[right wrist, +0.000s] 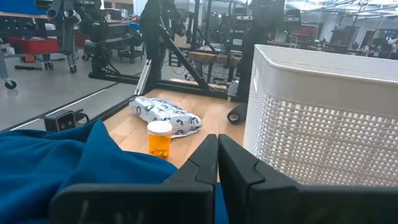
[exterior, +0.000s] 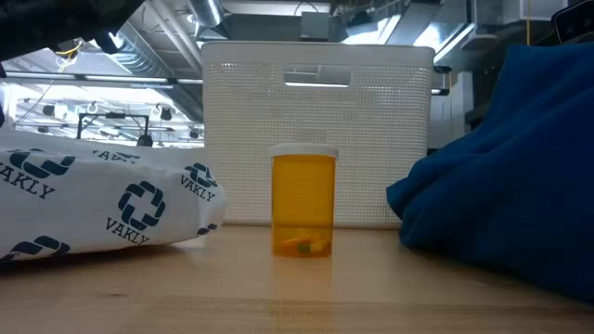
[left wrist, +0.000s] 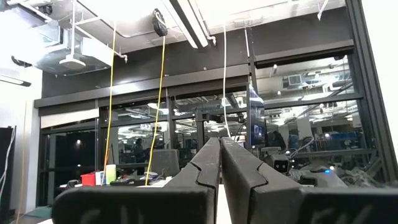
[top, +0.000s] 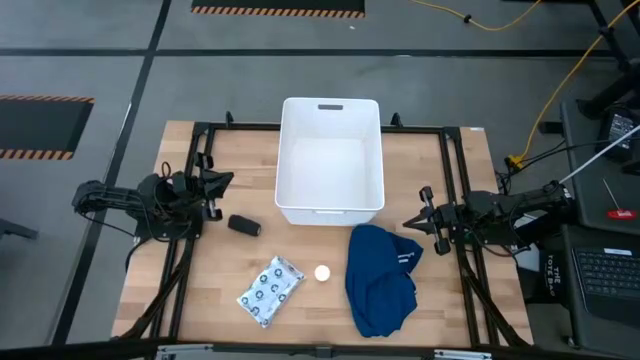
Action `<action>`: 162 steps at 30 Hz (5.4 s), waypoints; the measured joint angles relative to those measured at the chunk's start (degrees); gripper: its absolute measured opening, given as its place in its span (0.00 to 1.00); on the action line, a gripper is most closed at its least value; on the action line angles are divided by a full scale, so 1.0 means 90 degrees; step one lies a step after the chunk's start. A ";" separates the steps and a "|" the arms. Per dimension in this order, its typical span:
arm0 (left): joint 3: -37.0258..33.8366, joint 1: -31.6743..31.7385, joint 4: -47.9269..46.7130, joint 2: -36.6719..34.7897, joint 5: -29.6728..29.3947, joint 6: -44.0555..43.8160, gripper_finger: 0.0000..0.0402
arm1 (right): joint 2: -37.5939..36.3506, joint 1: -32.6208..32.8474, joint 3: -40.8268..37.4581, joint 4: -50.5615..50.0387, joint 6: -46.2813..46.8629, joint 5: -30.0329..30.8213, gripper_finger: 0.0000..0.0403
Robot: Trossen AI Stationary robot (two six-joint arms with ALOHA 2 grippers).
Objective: Pick & place medical supplies in basket/bin
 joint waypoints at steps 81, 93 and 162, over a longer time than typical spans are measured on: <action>-0.0001 0.0000 0.0000 -0.0001 0.0000 0.0000 0.03 | 0.0001 0.0001 0.0000 0.0000 0.0000 0.0000 0.04; 0.0000 0.0000 0.0000 -0.0002 0.0000 0.0000 0.02 | 0.0000 0.0000 0.0000 0.0005 0.0000 0.0000 0.04; 0.3172 0.0000 -0.7173 0.1625 0.0123 -0.2501 0.01 | -0.0001 0.0000 0.0000 0.0117 0.0335 0.0681 0.04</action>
